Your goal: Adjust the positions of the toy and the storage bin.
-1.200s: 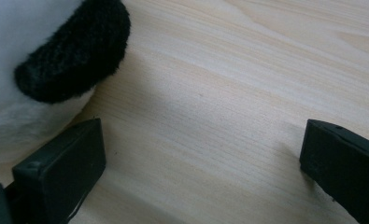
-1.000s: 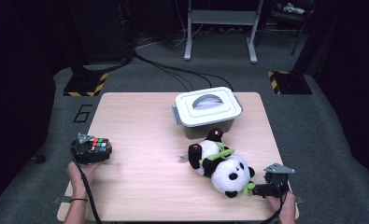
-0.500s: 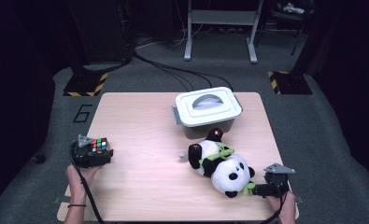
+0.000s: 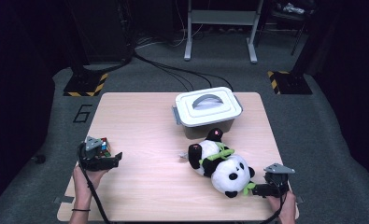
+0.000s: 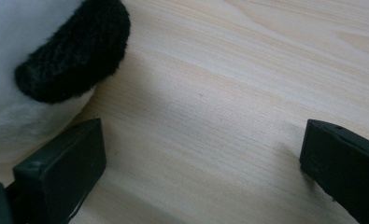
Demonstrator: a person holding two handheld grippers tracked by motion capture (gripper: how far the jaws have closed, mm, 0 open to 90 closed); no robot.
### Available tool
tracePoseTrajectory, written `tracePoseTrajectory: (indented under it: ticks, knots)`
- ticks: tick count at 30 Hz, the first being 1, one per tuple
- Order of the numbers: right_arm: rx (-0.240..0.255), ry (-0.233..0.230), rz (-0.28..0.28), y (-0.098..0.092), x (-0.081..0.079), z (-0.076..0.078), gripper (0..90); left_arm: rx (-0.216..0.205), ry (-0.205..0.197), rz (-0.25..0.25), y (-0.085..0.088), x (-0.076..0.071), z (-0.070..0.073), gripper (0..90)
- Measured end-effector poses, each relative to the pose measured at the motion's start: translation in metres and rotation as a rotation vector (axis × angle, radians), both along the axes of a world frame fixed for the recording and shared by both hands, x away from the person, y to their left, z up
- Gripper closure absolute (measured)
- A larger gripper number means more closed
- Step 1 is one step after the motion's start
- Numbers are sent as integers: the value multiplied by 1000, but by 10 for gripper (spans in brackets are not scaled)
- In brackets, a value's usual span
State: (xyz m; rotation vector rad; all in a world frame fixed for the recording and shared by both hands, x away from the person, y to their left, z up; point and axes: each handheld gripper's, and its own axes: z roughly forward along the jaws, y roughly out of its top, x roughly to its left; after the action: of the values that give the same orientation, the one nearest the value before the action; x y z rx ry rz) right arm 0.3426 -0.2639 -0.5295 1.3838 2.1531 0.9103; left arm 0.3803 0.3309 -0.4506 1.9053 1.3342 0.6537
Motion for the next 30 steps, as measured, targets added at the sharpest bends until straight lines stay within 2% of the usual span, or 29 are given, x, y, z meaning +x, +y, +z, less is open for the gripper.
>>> tracePoseTrajectory:
  ticks: [2, 5, 8, 21, 30]
  knots:
    - [0, 1, 0, 0, 0, 0, 0, -4, 0, -11, -3, 0, 1, 53]
    - [1, 3, -1, 0, 0, 0, 0, -13, -3, -59, -18, -1, 1, 45]
    - [5, 8, -4, 0, 0, 0, 0, -12, 11, -102, -29, -1, 1, 38]
    - [3, 4, -1, 0, 0, 0, 0, -23, 38, -218, -67, -2, -1, 35]
    - [2, 5, 1, 0, 0, 0, 0, -25, 57, -278, -87, -4, -2, 30]
